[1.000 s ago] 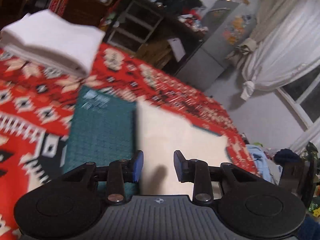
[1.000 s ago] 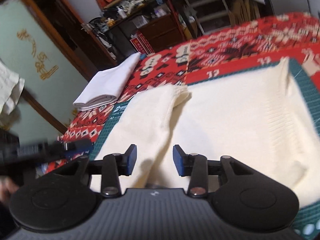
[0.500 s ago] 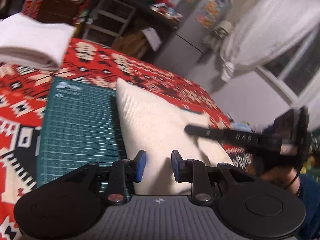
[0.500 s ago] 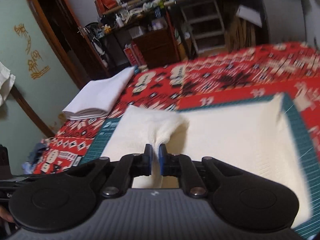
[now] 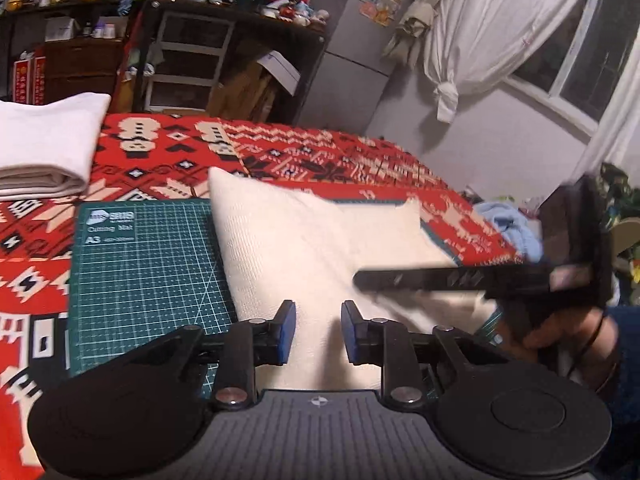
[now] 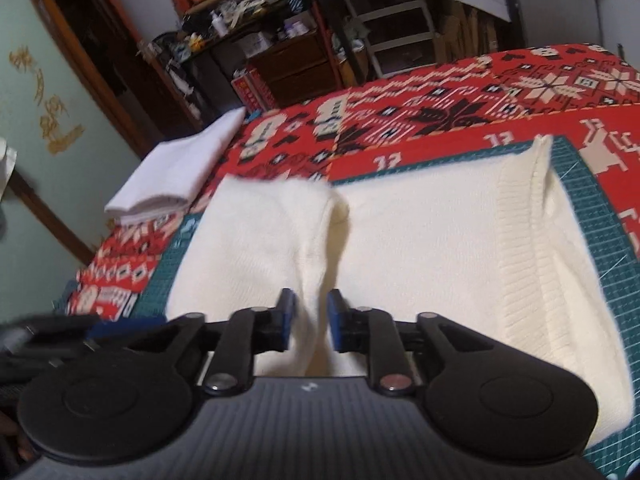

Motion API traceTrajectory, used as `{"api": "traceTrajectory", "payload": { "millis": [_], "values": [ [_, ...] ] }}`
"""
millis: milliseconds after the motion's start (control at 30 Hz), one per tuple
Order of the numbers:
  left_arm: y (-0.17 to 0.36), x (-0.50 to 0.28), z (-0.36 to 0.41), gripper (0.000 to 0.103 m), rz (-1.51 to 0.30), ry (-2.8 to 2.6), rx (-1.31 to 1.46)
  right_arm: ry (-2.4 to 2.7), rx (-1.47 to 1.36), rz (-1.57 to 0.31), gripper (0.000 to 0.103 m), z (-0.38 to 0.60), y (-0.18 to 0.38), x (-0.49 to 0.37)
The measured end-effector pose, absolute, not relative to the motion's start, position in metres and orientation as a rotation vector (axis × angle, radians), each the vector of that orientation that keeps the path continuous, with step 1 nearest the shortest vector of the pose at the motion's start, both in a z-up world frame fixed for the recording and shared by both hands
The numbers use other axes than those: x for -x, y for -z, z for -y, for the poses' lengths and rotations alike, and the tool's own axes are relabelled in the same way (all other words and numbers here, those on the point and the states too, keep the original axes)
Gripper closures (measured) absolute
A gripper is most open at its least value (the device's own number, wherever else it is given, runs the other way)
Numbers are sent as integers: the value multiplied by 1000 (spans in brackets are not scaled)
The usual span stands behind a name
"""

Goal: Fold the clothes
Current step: 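Lift the armhole edge with the left gripper and fold it over the vest body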

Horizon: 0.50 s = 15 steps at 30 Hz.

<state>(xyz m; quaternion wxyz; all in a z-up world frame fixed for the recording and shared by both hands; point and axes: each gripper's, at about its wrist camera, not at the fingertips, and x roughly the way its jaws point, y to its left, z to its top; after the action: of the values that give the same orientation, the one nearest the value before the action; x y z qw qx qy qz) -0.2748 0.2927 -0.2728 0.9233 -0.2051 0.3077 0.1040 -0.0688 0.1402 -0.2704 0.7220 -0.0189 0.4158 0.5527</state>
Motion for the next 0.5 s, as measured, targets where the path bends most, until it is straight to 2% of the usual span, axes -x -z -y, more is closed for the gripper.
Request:
{"api": "traceTrajectory", "payload": {
  "millis": [167, 300, 500],
  "values": [
    [274, 273, -294, 86, -676, -204, 418, -1211, -22, -926, 62, -148, 261, 40],
    [263, 275, -303, 86, -674, -185, 458, -1232, -92, -988, 56, -176, 261, 16],
    [253, 258, -340, 86, -582, -143, 583, -1268, -114, -1090, 56, -218, 275, -4]
  ]
}}
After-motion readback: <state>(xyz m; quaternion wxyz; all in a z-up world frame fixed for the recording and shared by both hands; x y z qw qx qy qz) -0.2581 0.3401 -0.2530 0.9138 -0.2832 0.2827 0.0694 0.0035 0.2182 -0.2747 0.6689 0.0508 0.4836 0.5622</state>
